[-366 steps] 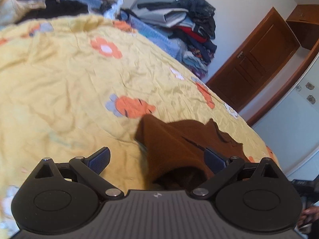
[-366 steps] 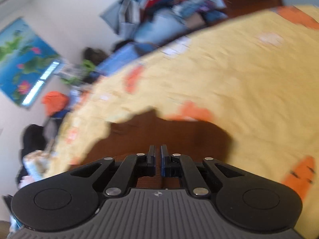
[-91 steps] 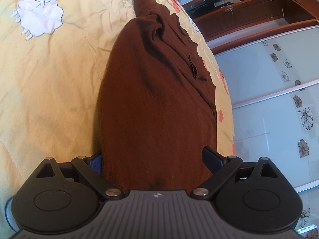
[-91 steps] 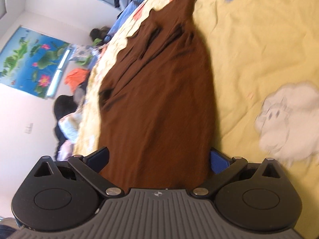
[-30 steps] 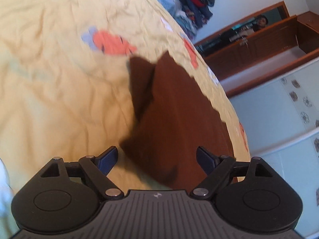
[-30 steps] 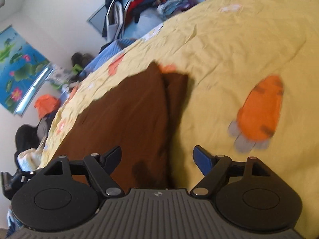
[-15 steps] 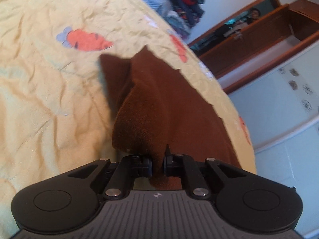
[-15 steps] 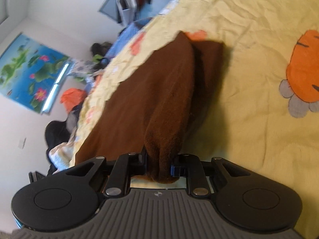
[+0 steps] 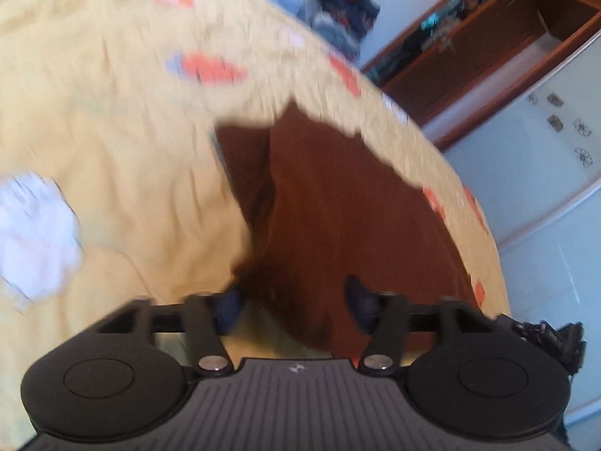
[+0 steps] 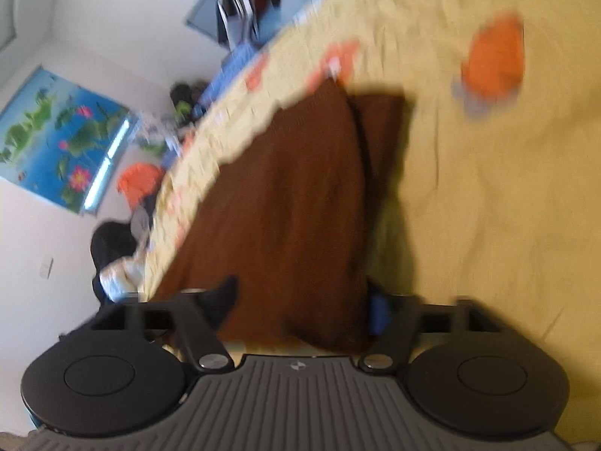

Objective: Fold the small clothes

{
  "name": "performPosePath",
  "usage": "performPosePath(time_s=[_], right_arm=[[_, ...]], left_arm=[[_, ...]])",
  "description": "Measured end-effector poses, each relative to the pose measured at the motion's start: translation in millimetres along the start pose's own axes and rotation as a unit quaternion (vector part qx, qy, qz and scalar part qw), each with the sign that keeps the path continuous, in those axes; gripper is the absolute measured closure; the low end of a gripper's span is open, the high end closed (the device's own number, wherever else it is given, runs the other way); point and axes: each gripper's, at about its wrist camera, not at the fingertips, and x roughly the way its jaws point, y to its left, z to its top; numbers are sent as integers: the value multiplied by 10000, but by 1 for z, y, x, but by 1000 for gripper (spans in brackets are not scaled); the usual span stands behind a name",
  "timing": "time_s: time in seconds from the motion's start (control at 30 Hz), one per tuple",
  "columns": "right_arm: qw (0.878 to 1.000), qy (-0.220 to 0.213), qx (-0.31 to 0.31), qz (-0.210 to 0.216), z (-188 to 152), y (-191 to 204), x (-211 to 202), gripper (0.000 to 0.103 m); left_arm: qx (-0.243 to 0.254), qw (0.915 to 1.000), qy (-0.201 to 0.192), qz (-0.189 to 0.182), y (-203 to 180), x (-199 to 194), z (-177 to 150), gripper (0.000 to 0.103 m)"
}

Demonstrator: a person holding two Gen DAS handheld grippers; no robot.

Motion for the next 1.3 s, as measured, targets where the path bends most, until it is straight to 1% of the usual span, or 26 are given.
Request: performPosePath(time_s=[0.03, 0.07, 0.1, 0.23, 0.3, 0.4, 0.47, 0.53, 0.6, 0.67, 0.7, 0.73, 0.77, 0.83, 0.9, 0.93, 0.97, 1.03, 1.07, 1.1, 1.13, 1.17, 1.2, 1.23, 1.27, 1.3], right_arm=[[9998, -142, -117, -55, 6, 4, -5, 24], [9996, -221, -177, -98, 14, 6, -9, 24], [9993, -289, -213, -135, 22, 8, -11, 24], [9968, -510, -510, -348, 60, 19, -5, 24], [9957, -557, -596, -444, 80, 21, 8, 24], [9950, -485, -638, -602, 110, 21, 36, 24], [9942, -340, -719, -721, 125, 22, 60, 24], [9932, -130, -762, -865, 135, 22, 90, 24], [9895, 54, -941, -1096, 140, 24, 118, 28], [9849, 223, -1180, -1249, 137, 26, 141, 36], [9825, 186, -1386, -1231, 135, 32, 146, 57], [9812, 315, -1440, -1249, 134, 34, 152, 76], [9795, 366, -1502, -1294, 133, 36, 155, 83], [9785, 153, -1685, -1182, 133, 44, 146, 83], [9820, -244, -1656, -878, 134, 51, 123, 84], [9817, -372, -1656, -864, 138, 50, 114, 84], [9812, -365, -1620, -985, 140, 43, 114, 84], [9809, -150, -1408, -1335, 139, 23, 127, 84], [9818, -94, -1295, -1388, 136, 17, 132, 83], [9841, -164, -1200, -1302, 132, 16, 131, 77], [9860, -246, -1127, -1203, 129, 18, 126, 73], [9875, -303, -1097, -1089, 127, 23, 119, 55], [9874, -425, -1136, -1013, 124, 29, 111, 35], [9846, -647, -1275, -1004, 119, 38, 101, 30], [9801, -849, -1468, -1034, 115, 48, 93, 29], [9768, -929, -1629, -1034, 110, 56, 89, 29]], left_arm=[[94, 9993, -350, 66, -1, -13, 5, 22], [205, 9978, -603, 185, -3, -21, 12, 22], [293, 9963, -741, 324, -5, -25, 21, 22], [482, 9919, -917, 732, -14, -10, 61, 22], [613, 9910, -935, 740, -24, 9, 79, 22], [756, 9942, -594, 490, -40, 57, 103, 22], [825, 9932, -432, 693, -50, 97, 112, 22], [939, 9923, -78, 803, -58, 134, 115, 23], [1075, 9896, 142, 945, -66, 163, 114, 24], [1493, 9810, 198, 1223, -76, 182, 109, 40], [1732, 9751, 139, 1377, -81, 186, 106, 62], [1939, 9705, 104, 1429, -87, 187, 105, 93], [2022, 9694, 75, 1391, -91, 184, 106, 96], [2169, 9670, -311, 1302, -99, 167, 105, 96], [2415, 9597, -614, 1295, -106, 156, 103, 96], [2532, 9554, -616, 1390, -108, 160, 105, 96], [2596, 9525, -527, 1505, -108, 168, 105, 96], [2589, 9500, -236, 1729, -101, 187, 105, 93], [2513, 9521, -58, 1744, -98, 192, 105, 92], [2453, 9539, -71, 1730, -99, 189, 104, 92], [2399, 9559, -196, 1686, -100, 179, 103, 86], [2379, 9572, -355, 1611, -103, 167, 100, 82], [2409, 9565, -523, 1559, -107, 155, 96, 71], [2451, 9544, -745, 1530, -111, 142, 91, 52], [2457, 9530, -993, 1472, -115, 131, 85, 40], [2483, 9516, -1188, 1364, -120, 124, 79, 20]])
